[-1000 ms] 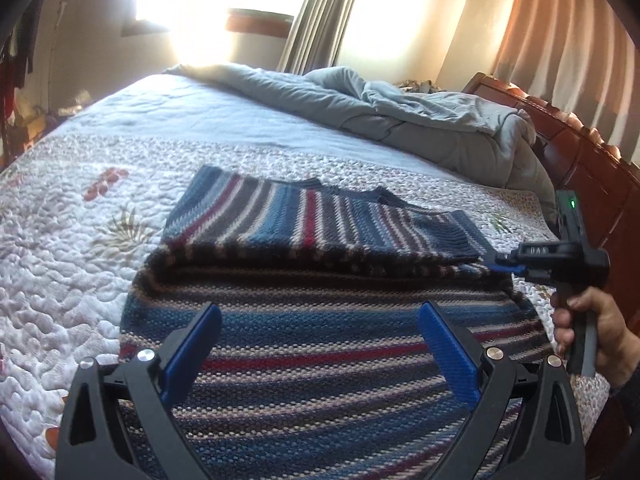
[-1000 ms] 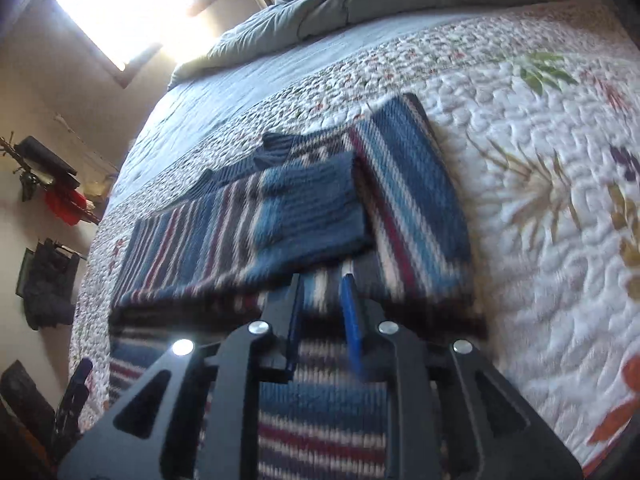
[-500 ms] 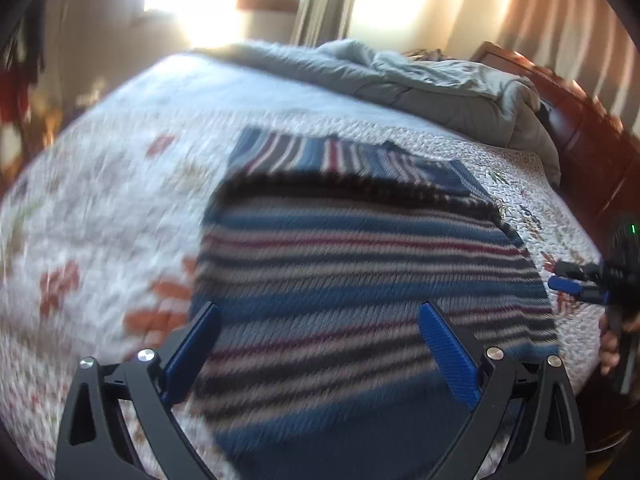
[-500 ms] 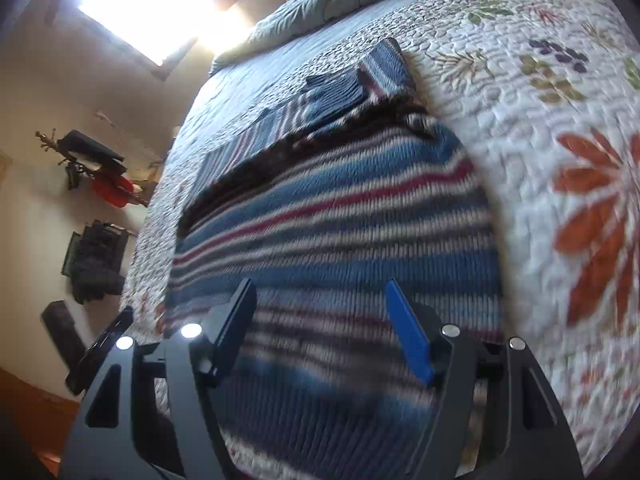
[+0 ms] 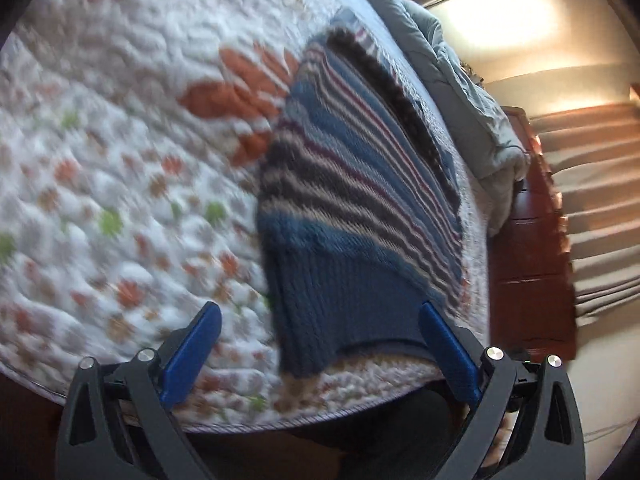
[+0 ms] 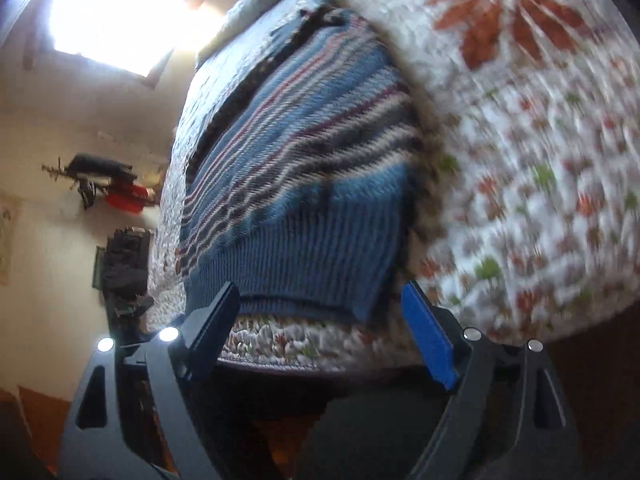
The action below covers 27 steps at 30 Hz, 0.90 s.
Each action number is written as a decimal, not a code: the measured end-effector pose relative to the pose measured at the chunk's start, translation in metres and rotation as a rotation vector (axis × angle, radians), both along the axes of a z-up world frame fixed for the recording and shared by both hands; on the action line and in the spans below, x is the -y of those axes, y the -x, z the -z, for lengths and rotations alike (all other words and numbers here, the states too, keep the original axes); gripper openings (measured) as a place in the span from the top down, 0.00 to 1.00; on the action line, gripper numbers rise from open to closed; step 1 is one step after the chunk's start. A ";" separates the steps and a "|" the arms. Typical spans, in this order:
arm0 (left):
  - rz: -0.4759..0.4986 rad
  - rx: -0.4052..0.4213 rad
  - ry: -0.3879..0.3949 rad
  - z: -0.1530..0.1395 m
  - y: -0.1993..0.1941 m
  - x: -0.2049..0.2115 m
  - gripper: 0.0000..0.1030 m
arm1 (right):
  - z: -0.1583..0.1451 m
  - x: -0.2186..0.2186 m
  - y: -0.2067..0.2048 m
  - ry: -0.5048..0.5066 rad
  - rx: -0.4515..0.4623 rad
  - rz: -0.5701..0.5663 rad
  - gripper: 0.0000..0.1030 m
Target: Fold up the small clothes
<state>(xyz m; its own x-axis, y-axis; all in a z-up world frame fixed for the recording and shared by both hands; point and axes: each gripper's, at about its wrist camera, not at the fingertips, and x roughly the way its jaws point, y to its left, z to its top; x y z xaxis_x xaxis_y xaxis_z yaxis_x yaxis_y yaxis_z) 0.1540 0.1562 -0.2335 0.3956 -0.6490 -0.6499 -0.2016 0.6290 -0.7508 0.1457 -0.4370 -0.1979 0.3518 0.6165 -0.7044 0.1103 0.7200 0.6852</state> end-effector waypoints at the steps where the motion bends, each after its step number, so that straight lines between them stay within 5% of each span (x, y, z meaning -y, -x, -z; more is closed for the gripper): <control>1: 0.014 -0.017 0.028 0.006 -0.001 0.006 0.04 | 0.005 0.003 0.003 -0.011 -0.017 0.010 0.28; 3: 0.018 -0.031 0.032 0.010 -0.001 0.013 0.04 | 0.015 0.007 0.006 -0.035 -0.048 0.020 0.36; 9: 0.008 -0.072 0.123 0.015 -0.005 0.023 0.05 | 0.028 0.014 0.009 -0.106 -0.061 0.061 0.40; 12: 0.033 -0.087 0.113 0.017 -0.008 0.032 0.18 | 0.031 0.012 0.008 -0.110 -0.057 0.052 0.43; 14: 0.030 -0.110 0.106 0.022 -0.010 0.035 0.54 | 0.034 0.011 0.004 -0.130 -0.054 0.043 0.46; 18: 0.019 -0.135 0.119 0.032 -0.009 0.036 0.55 | 0.036 0.004 -0.005 -0.152 -0.050 0.043 0.50; 20: 0.010 -0.135 0.127 0.034 -0.009 0.035 0.55 | 0.037 0.003 -0.008 -0.147 -0.047 0.038 0.60; 22: 0.002 -0.127 0.121 0.034 -0.008 0.034 0.67 | 0.037 0.002 -0.010 -0.144 -0.037 0.020 0.92; 23: -0.001 -0.122 0.111 0.034 -0.007 0.033 0.84 | 0.036 0.001 -0.010 -0.141 -0.030 0.014 0.92; 24: -0.006 -0.119 0.113 0.035 -0.007 0.030 0.90 | 0.034 0.001 -0.010 -0.140 -0.018 0.009 0.92; 27: -0.021 -0.093 0.131 0.037 -0.004 0.028 0.91 | 0.027 0.002 -0.009 -0.149 0.011 0.008 0.93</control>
<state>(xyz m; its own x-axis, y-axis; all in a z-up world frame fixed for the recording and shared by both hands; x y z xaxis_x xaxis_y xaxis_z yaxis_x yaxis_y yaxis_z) 0.1581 0.1285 -0.2700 0.3522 -0.7226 -0.5948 -0.2861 0.5220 -0.8036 0.1551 -0.4391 -0.2250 0.3640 0.7111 -0.6016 0.1073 0.6096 0.7854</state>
